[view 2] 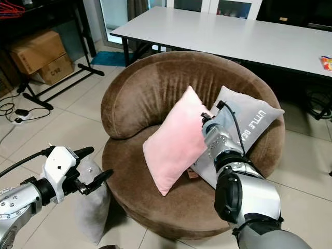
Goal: Move the pillow to the sofa from floor
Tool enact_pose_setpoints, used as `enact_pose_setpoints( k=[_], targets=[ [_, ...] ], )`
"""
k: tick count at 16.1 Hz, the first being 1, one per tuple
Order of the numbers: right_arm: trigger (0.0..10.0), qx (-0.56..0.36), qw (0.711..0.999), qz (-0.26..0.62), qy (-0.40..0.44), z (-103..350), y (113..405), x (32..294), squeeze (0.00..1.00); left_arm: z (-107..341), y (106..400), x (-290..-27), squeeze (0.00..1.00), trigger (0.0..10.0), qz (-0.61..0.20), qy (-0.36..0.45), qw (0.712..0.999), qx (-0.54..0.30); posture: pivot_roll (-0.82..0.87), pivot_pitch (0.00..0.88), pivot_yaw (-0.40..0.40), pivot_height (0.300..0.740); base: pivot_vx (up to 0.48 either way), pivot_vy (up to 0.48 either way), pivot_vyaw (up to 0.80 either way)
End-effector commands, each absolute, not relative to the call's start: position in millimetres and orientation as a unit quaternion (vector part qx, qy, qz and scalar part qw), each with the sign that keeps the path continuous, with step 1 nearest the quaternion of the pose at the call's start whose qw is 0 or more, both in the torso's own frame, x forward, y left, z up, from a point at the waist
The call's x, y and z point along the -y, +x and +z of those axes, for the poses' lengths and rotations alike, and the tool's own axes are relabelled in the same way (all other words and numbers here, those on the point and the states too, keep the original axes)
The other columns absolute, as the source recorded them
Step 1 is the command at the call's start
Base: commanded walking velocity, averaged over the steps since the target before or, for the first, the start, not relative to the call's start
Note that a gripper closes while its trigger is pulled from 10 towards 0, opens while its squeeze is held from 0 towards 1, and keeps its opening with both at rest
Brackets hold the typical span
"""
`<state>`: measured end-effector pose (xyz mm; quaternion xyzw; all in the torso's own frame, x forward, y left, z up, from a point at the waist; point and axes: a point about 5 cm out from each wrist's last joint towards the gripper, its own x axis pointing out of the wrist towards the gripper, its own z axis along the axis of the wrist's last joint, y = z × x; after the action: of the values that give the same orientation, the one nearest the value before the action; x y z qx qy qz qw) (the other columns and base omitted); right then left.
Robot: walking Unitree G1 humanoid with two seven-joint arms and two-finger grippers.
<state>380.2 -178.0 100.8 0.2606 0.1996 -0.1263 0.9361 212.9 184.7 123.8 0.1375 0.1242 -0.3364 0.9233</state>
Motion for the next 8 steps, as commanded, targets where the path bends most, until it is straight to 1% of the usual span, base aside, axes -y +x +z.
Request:
enact_pose_setpoints(
  k=[1,3,4,5,6,7,8],
  targets=[
    [10.0,-0.167,0.946,-0.125,0.248,117.5,387.2,187.5,1.00,132.6,213.1,-184.6,0.25,10.0,-0.348,0.130,0.922,-0.110,0.05,0.000,0.010,0.740,0.000,0.000,0.00],
    [10.0,-0.134,0.953,-0.108,0.249,125.6,387.7,201.1,1.00,139.3,214.3,-182.5,0.25,10.0,-0.353,0.116,0.923,-0.094,0.04,0.000,0.014,0.740,0.000,0.000,0.00],
    [10.0,-0.121,0.957,-0.089,0.248,128.4,387.0,203.1,1.00,141.2,214.8,-181.6,0.25,10.0,-0.347,0.114,0.927,-0.087,0.03,0.000,0.016,0.740,0.000,0.000,0.00],
    [10.0,-0.101,0.970,-0.044,0.216,131.1,381.8,200.0,1.00,142.5,214.9,-180.1,0.24,10.0,-0.331,0.115,0.934,-0.075,0.02,0.000,0.022,0.740,0.000,0.000,0.00],
    [10.0,-0.094,0.973,-0.027,0.209,131.8,377.7,197.5,1.00,142.2,215.0,-179.9,0.25,10.0,-0.321,0.115,0.937,-0.071,0.01,0.000,0.025,0.740,0.000,0.000,0.00],
    [10.0,-0.082,0.980,0.016,0.178,133.9,362.8,189.0,0.52,140.8,215.6,-180.6,0.24,10.0,-0.291,0.116,0.948,-0.064,0.00,0.000,0.023,0.740,0.000,0.000,0.00],
    [10.0,-0.079,0.983,0.032,0.160,135.0,354.2,184.5,0.25,139.9,215.8,-180.9,0.24,10.0,-0.278,0.116,0.952,-0.061,0.00,0.000,0.023,0.740,0.000,0.000,0.00]
  ],
)
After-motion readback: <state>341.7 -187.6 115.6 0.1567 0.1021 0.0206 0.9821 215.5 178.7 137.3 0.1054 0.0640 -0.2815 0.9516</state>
